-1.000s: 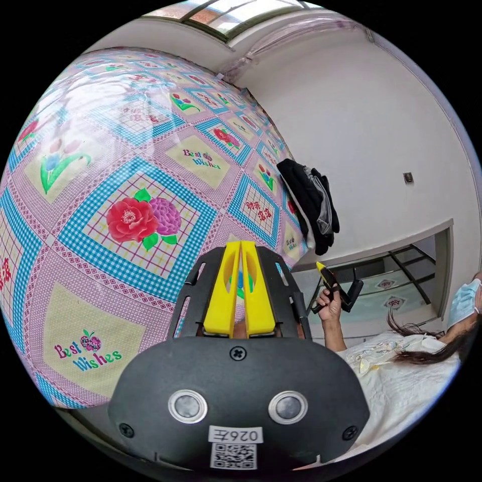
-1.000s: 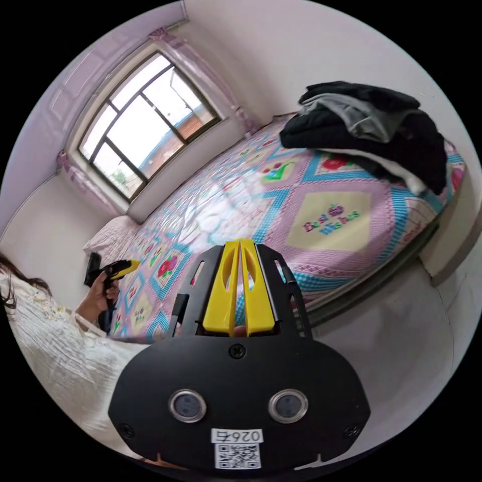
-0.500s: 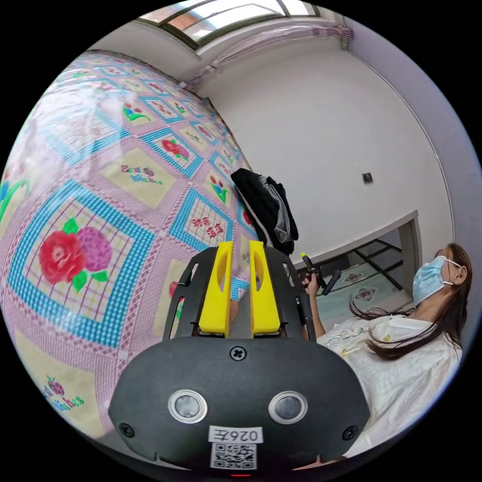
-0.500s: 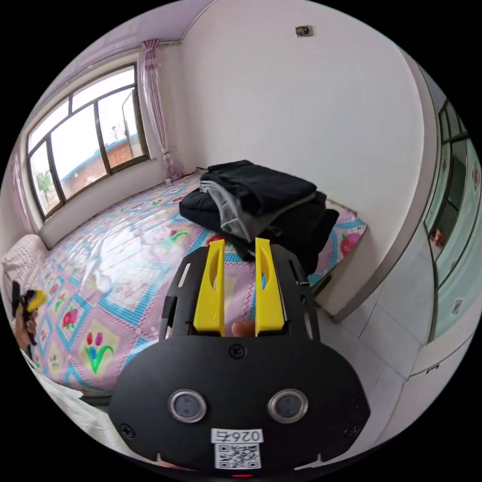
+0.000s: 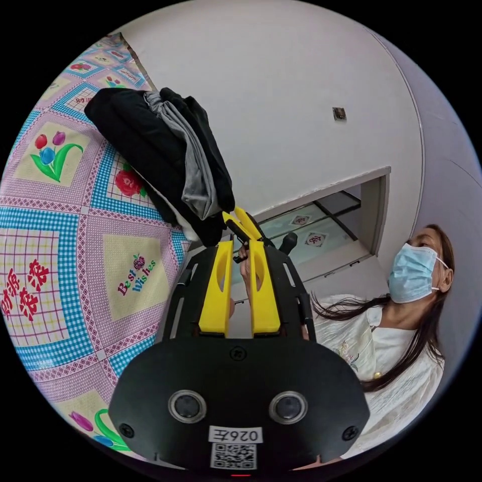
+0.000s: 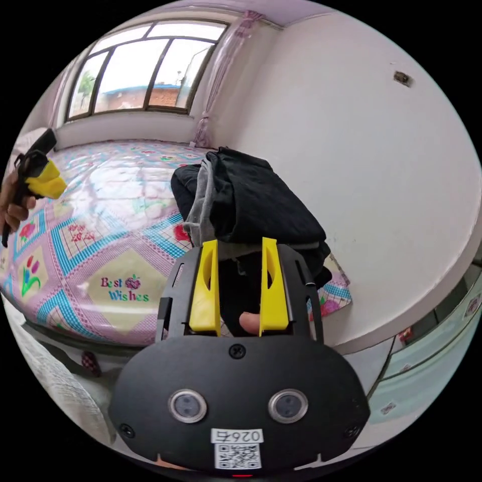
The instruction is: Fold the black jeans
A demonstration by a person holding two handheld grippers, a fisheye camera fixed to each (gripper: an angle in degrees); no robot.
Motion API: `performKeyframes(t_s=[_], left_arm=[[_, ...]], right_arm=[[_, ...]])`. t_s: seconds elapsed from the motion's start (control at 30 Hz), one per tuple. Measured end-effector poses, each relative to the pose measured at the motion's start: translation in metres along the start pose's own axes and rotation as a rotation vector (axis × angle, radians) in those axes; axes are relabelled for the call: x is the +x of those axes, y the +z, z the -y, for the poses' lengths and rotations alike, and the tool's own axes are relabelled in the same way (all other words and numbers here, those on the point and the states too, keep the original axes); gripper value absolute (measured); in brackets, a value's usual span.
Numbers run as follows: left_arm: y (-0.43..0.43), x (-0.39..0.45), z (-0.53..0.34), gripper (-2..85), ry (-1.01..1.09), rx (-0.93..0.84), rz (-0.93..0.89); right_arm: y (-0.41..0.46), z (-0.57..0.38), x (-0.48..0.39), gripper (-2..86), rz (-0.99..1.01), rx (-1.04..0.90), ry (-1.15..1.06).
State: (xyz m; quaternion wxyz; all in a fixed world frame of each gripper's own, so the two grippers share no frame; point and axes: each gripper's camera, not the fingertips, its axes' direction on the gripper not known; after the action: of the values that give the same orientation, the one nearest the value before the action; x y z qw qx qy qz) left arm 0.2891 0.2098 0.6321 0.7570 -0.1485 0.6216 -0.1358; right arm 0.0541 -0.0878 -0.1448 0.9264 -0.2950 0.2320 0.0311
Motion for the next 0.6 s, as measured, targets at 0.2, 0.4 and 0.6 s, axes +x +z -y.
performKeyframes(t_s=[0.2, 0.4, 0.6], left_arm=[[-0.004, -0.024, 0.008, 6.0, -0.024, 0.033, 0.062], [-0.002, -0.035, 0.023, 7.0, 0.019, 0.026, 0.095], [0.0, -0.05, 0.052, 10.8, 0.049, 0.025, 0.14]], right_arm=[[-0.022, 0.022, -0.025, 8.4, -0.091, 0.003, -0.144], [-0.051, 0.049, -0.001, 5.1, 0.039, 0.016, -0.08], [-0.081, 0.068, 0.116, -0.8, 0.435, 0.14, 0.314]])
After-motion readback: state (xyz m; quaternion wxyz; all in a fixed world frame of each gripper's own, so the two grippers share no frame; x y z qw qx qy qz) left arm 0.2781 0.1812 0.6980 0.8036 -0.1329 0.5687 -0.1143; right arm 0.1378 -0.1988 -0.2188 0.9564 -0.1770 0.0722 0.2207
